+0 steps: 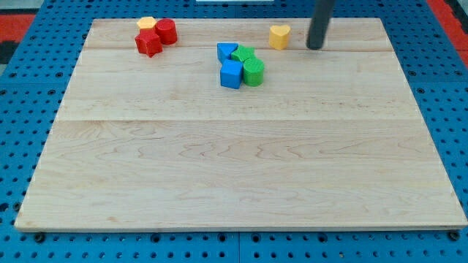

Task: Move the heart to the right of the red star

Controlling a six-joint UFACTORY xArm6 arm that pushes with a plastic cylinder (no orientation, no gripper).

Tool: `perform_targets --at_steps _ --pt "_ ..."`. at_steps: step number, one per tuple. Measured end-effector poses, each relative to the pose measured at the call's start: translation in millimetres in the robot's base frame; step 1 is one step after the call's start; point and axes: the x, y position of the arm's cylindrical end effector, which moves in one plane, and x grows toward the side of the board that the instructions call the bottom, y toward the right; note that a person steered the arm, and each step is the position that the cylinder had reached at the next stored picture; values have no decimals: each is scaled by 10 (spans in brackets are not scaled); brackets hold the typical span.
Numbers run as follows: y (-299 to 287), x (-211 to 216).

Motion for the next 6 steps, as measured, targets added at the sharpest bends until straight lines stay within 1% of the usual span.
perform_targets --at_steps 1,2,3,4,5,6 --pt "-92 -336" --pt "-778 59" --pt "-736 260" --pt "-663 249" --pt "-1235 19" --pt "-1925 -74"
